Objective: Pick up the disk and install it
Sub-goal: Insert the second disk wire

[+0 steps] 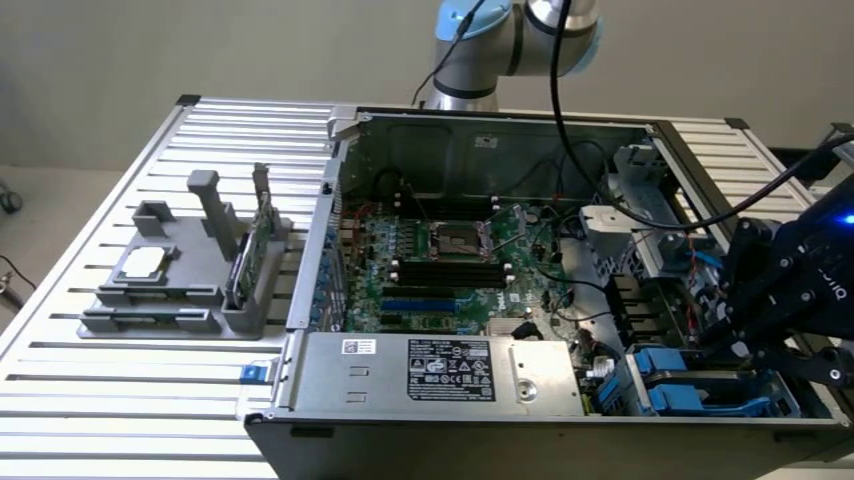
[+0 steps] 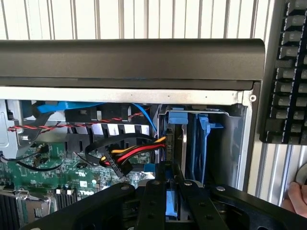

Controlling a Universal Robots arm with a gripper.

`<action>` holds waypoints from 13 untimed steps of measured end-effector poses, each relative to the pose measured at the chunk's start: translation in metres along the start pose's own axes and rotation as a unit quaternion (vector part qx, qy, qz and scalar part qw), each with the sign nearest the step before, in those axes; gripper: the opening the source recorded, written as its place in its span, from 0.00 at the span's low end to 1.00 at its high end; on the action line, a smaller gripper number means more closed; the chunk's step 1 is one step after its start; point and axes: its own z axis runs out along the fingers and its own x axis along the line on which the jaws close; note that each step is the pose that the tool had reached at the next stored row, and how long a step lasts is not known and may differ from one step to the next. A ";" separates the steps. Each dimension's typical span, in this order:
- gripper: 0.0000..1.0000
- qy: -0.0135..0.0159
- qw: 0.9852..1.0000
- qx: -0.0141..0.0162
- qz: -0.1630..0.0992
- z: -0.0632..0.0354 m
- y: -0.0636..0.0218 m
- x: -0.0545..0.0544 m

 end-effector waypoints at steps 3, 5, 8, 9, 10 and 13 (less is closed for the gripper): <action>0.16 0.000 1.000 0.000 0.000 -0.0037 -0.0004 0.000; 0.16 0.001 1.000 0.000 0.000 -0.0037 -0.0004 0.000; 0.16 0.005 1.000 0.000 -0.001 -0.0024 -0.0002 -0.001; 0.16 0.006 1.000 0.000 -0.001 -0.0017 -0.0001 -0.001; 0.16 0.008 1.000 0.000 -0.001 -0.0011 -0.0001 -0.001; 0.16 0.011 1.000 0.000 -0.001 0.0002 0.0001 -0.002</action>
